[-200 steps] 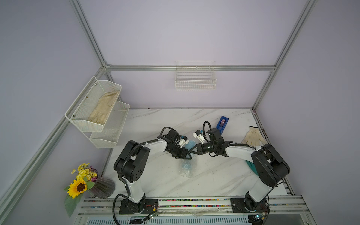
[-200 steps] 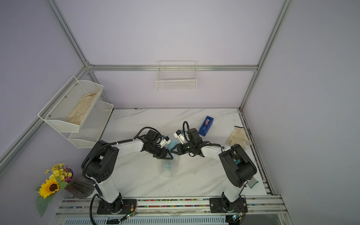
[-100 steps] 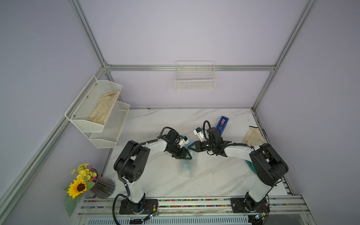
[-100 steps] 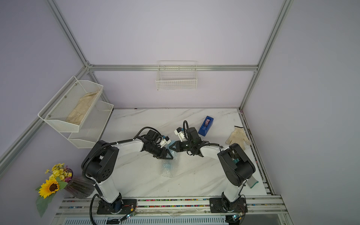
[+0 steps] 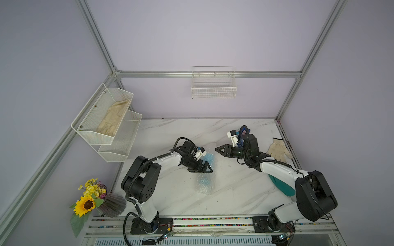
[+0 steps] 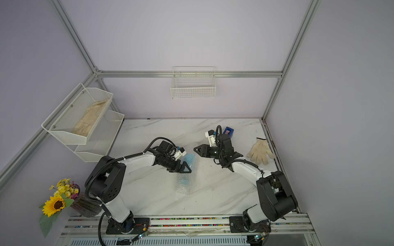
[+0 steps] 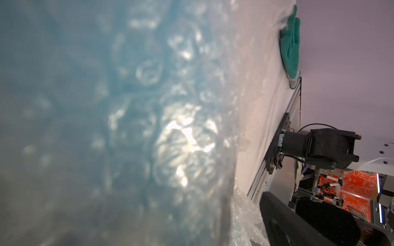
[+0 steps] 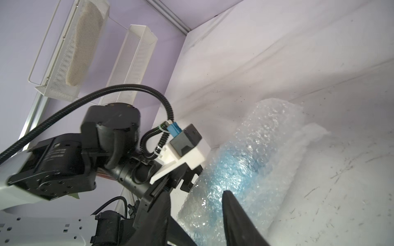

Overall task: Wrap wine glasses in bubble wrap
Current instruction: Stick the tape on the bubble wrap.

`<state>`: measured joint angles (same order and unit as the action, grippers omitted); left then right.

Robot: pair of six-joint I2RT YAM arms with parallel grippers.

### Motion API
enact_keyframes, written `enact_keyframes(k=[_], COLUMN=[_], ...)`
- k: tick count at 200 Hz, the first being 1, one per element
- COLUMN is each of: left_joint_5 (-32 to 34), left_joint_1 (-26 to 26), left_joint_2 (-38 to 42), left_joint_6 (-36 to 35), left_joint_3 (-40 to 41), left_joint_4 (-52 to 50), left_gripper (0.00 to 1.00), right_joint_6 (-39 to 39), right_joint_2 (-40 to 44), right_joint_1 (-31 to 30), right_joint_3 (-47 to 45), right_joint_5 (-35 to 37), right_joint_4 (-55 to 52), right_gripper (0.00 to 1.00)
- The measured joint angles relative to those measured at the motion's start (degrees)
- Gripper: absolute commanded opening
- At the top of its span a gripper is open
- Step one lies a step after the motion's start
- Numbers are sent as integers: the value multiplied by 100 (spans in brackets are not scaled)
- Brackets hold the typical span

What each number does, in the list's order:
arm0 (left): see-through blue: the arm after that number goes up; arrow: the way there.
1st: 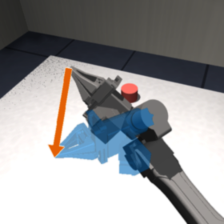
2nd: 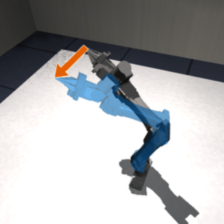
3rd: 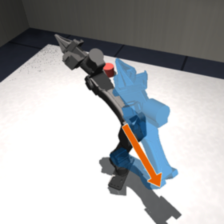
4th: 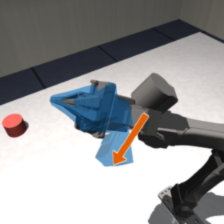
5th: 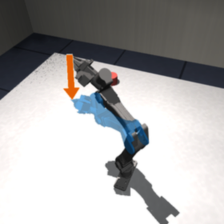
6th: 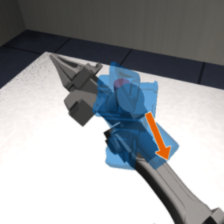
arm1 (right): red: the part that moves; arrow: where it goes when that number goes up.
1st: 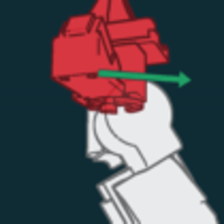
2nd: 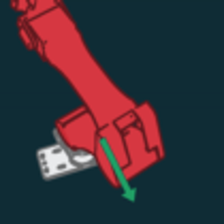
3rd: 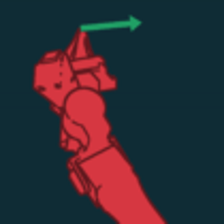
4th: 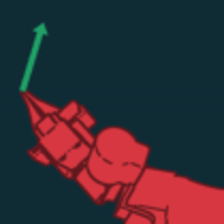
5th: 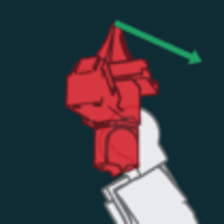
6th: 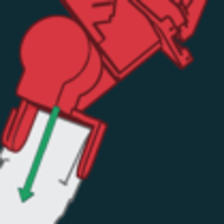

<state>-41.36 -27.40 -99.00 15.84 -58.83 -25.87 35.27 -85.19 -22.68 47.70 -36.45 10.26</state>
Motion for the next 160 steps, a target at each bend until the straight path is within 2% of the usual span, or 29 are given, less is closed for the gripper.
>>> enact_keyframes(k=[92, 126, 160], left_joint_5=[1261, 1322, 1327], left_joint_1=[2, 0, -20], left_joint_2=[155, -46, -691], left_joint_6=[210, 304, 323], left_joint_3=[-839, -1390, -1952], left_joint_4=[-756, -813, -920], left_gripper=[100, 100, 100], right_joint_6=[227, 326, 439], right_joint_2=[-201, -203, -323], right_joint_1=[76, 153, 179], right_joint_3=[-509, -629, -636], right_joint_5=[310, 385, 376], right_joint_4=[-55, -22, 175], right_gripper=[43, 45, 44])
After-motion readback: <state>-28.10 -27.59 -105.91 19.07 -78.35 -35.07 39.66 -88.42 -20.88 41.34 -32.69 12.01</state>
